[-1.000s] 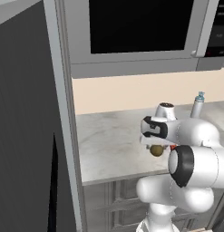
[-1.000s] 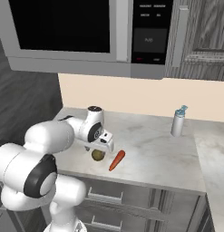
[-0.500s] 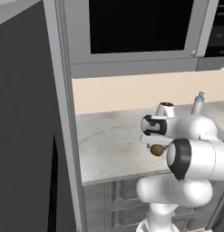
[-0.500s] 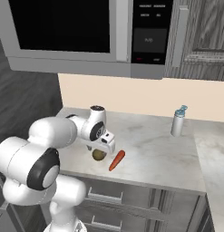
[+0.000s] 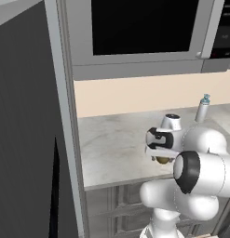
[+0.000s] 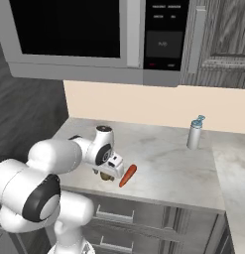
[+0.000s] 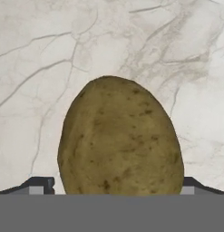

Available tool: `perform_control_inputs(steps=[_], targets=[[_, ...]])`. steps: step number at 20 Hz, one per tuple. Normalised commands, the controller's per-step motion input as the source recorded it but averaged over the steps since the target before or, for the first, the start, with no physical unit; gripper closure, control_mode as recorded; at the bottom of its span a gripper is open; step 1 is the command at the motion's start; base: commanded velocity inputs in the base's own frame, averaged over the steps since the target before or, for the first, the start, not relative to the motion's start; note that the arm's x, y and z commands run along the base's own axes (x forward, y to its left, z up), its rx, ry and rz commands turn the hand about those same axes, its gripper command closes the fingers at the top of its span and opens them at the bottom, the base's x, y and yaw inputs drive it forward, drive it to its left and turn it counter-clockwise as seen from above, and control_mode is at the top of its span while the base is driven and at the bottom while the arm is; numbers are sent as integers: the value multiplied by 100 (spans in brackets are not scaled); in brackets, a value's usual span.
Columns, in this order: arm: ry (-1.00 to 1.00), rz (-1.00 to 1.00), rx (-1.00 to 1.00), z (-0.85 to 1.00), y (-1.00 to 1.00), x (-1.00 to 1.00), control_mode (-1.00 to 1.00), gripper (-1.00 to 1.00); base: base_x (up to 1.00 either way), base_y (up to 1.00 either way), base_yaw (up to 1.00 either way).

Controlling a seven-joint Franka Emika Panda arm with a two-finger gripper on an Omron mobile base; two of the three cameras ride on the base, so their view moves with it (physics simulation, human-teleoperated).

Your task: Place the potato and carrot inside the fridge drawer. Close the drawer after placing the vegetables.

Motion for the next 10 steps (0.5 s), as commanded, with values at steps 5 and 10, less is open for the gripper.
perform_control_inputs(steps=[5, 10], targets=[[-3, 0, 1, -21, 0, 30, -100, -100, 0, 0, 0], [-1, 0, 1, -12, -4, 36, -100, 100, 0, 0, 0]])
